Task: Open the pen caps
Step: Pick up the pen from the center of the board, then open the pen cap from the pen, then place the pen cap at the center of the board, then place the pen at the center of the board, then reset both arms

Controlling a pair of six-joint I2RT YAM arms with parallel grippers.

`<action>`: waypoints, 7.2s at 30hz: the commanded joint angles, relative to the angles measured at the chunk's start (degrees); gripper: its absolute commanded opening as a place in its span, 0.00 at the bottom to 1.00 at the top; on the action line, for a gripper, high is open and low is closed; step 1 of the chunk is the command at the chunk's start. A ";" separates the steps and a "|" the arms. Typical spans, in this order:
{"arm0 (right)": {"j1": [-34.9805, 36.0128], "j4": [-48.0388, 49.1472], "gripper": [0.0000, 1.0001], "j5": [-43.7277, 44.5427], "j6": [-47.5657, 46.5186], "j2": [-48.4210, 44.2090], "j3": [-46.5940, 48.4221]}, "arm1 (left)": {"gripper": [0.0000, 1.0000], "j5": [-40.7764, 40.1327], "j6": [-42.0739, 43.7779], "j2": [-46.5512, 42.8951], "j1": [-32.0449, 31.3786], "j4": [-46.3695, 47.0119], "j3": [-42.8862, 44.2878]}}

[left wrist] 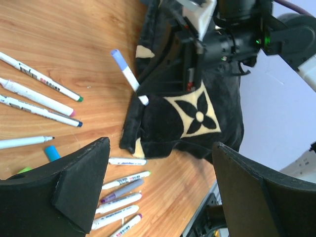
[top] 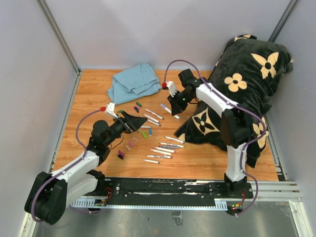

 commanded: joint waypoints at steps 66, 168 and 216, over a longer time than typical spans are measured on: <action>6.90 10.86 0.01 -34.51 10.69 -8.20 -9.58 | 0.00 -5.90 -3.82 16.25 18.62 6.79 22.64; 31.26 8.50 0.27 25.58 38.04 30.79 34.29 | 0.99 -37.51 34.56 -33.78 19.84 -53.29 25.05; -16.99 6.59 0.98 16.27 5.78 -56.09 -5.40 | 0.99 7.66 20.78 -2.41 19.65 -41.38 51.21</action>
